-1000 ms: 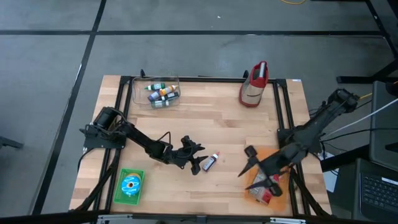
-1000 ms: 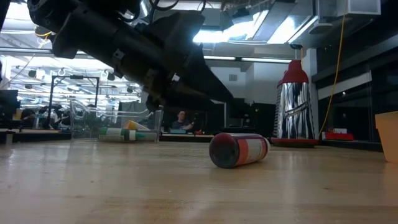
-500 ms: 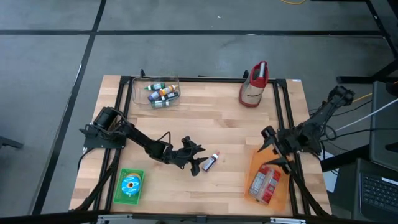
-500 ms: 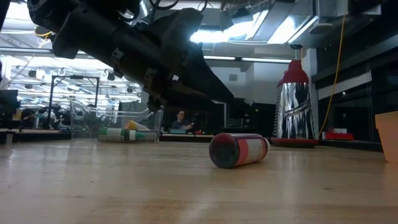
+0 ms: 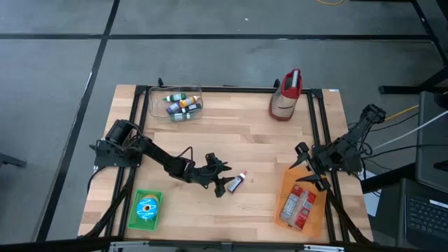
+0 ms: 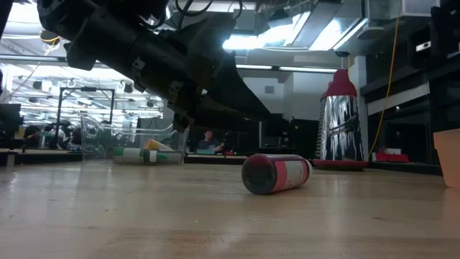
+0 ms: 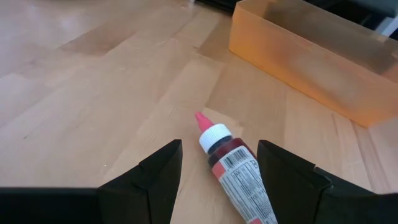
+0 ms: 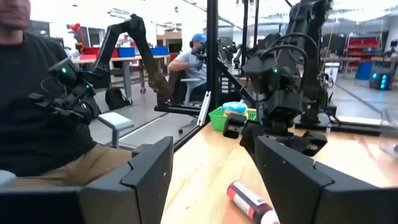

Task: Pick & Place Food Item
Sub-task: Put the pink food coloring bottle into the white transparent bin

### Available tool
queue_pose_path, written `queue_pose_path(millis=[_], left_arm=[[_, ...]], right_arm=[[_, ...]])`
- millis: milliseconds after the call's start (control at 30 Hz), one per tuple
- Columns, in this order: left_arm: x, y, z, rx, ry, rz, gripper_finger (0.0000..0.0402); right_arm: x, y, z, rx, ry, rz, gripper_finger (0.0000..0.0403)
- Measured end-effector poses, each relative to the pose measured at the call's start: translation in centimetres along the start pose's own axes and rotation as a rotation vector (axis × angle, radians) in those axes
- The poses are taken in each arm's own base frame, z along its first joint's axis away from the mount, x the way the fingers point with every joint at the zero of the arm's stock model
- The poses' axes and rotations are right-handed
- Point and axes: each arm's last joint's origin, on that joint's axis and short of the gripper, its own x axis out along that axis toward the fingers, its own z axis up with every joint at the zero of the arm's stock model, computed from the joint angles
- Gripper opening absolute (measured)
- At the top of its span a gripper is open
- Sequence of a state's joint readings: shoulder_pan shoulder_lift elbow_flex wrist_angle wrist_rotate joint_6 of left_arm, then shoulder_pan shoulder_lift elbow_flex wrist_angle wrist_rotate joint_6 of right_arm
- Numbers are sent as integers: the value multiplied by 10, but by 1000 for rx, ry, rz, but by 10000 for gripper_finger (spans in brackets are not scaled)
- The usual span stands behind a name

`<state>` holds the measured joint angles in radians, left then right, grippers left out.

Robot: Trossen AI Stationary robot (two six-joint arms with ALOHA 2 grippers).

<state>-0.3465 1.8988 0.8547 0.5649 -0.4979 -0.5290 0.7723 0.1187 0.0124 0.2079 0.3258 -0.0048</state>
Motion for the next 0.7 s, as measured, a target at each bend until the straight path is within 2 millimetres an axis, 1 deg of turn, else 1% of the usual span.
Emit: queue_pose_path(millis=[100,200,300,400,467,533,633,700], left_arm=[[-1,-1,-1,-2,2,-3,203],[-1,-2,-1,-2,3,-5,203],[-1,-2,-1,-2,3,-6,203],[0,-1,-2,-1,3,-4,203],[2,0,-6,14,7,13,203],[6,3,-13,25,17,34,203],[16,8,-25,-25,32,34,203],[22,8,-31,-65,42,6,203]], right_arm=[[-3,-1,3,34,-21,-10,230],[-5,-2,1,7,-8,-7,230],[-7,-4,-3,11,31,-49,230],[-7,-4,-3,-16,28,-57,230],[-7,-4,-3,-47,31,-54,230],[-7,-5,-3,-37,29,-70,230],[-7,-5,-3,-6,31,-76,230],[-7,-5,-3,12,32,-77,230]])
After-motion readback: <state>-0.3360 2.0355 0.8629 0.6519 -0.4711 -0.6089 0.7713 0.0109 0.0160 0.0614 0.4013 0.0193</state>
